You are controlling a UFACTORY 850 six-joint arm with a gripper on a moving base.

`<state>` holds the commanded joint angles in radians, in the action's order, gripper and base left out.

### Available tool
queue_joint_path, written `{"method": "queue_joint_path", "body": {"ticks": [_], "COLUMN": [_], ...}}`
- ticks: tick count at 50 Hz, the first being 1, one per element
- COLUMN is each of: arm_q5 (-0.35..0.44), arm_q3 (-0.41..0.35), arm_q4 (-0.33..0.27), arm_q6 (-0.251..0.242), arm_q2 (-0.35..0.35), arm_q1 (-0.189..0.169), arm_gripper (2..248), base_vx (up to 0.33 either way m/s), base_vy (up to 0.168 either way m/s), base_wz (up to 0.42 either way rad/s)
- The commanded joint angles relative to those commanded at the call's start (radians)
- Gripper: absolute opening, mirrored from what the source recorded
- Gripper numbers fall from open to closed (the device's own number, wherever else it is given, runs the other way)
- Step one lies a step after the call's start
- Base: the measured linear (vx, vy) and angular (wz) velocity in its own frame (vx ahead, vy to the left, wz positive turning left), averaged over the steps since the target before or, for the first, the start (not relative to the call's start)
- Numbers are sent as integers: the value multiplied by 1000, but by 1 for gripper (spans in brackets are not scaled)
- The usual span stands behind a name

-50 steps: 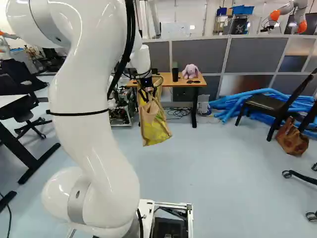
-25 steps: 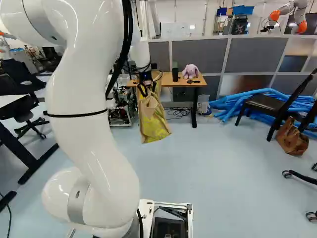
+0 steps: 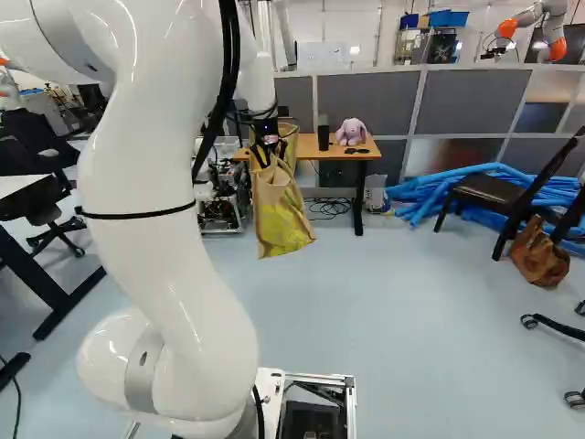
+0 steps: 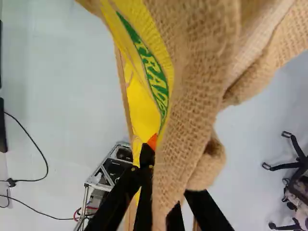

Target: Pick up the bag on the ground and place it on the table

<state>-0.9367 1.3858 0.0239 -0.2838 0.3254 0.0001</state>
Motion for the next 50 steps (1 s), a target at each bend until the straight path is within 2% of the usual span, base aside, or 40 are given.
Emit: {"method": "queue_joint_path", "body": {"ticks": [50], "arm_q5": [-187], "arm_q3": [135], "arm_q4": [0], "arm_q6": [0], "arm_q2": [-25], "arm_q1": [0], "arm_gripper": [21], "base_vx": [0], "base_vy": [0], "base_wz": [0]}}
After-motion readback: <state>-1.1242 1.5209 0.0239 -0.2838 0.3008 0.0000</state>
